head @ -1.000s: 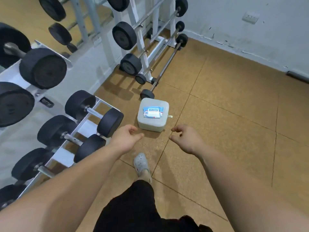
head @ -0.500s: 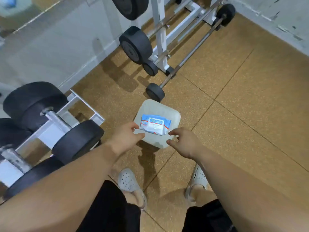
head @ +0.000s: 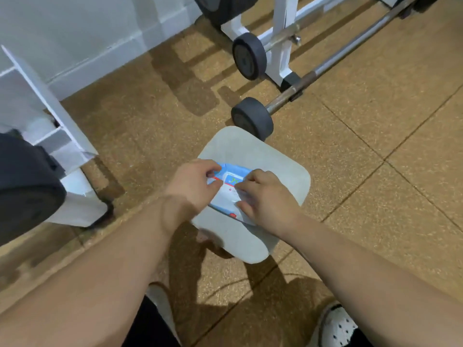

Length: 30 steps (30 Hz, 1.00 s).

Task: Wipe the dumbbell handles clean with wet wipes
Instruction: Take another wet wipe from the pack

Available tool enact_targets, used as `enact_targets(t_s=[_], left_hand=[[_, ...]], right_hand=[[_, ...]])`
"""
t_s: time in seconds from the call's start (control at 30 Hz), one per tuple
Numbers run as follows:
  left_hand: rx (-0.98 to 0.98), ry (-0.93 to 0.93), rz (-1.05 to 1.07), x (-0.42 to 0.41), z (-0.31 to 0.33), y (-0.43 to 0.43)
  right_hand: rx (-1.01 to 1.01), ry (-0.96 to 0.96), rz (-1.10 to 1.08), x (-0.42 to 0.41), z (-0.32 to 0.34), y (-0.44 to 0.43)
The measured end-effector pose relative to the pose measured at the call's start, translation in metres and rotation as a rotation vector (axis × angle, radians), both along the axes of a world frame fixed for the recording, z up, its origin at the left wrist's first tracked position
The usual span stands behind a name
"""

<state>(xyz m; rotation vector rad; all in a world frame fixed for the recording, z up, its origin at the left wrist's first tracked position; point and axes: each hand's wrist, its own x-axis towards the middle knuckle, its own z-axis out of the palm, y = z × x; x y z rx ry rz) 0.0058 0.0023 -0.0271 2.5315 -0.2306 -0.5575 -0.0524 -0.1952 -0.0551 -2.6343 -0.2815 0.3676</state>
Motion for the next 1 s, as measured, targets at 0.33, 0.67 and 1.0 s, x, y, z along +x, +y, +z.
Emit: enact_targets(t_s=[0.33, 0.67, 1.0], left_hand=[[0.168, 0.057, -0.232, 0.016, -0.01, -0.002], [0.169, -0.004, -0.271, 0.016, -0.007, -0.007], [0.075, 0.035, -0.4, 0.002, -0.019, -0.033]], right_hand=[[-0.057, -0.226, 0.11, 0.021, -0.001, -0.004], [0.02, -0.175, -0.268, 0.041, 0.012, -0.038], [-0.024, -0.087, 0.041, 0.03, 0.006, -0.036]])
